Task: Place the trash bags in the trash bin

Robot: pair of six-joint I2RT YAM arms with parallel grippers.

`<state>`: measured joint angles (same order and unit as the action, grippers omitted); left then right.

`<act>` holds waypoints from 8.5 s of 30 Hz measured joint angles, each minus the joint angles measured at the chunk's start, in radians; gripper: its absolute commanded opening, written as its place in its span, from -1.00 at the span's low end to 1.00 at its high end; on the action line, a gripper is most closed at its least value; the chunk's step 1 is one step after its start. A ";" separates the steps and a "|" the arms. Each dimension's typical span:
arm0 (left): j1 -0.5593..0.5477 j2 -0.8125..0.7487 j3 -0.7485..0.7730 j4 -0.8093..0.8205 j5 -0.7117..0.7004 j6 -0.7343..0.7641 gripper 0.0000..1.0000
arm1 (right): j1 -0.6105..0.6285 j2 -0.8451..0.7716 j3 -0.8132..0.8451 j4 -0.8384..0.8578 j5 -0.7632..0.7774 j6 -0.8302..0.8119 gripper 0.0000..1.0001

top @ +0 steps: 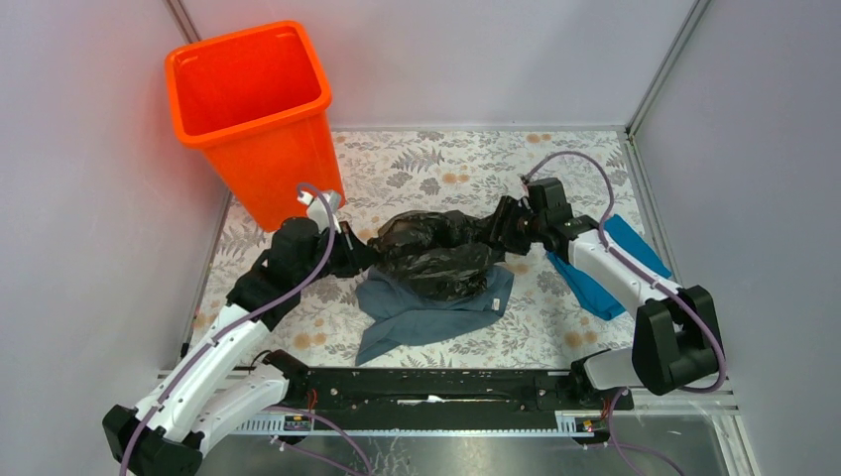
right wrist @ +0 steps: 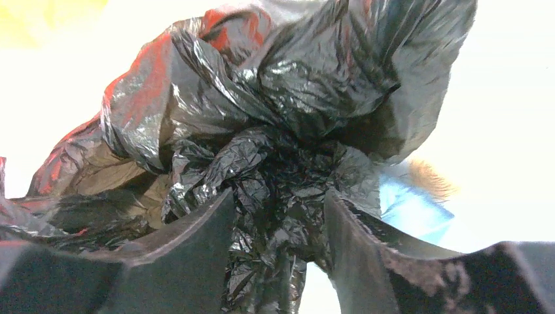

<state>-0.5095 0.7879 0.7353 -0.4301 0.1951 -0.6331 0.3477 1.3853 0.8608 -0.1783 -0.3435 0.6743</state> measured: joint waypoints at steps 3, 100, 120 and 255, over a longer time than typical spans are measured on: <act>0.000 0.013 0.058 0.016 -0.009 0.010 -1.00 | 0.000 -0.008 0.098 -0.107 0.090 -0.077 0.78; 0.035 0.959 0.547 0.528 -0.150 0.158 -1.00 | -0.442 0.058 0.183 0.439 -0.117 -0.214 -1.00; -0.054 0.636 0.575 0.808 -0.025 0.085 -1.00 | -0.440 -0.171 0.367 0.429 -0.083 -0.225 -1.00; -0.327 1.305 1.226 0.056 -0.315 0.311 -0.56 | -0.440 -0.384 0.040 0.311 -0.201 -0.106 -1.00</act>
<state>-0.8368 2.0926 1.9610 -0.3744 -0.1200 -0.3225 -0.0925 1.0016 0.9005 0.1326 -0.5442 0.5678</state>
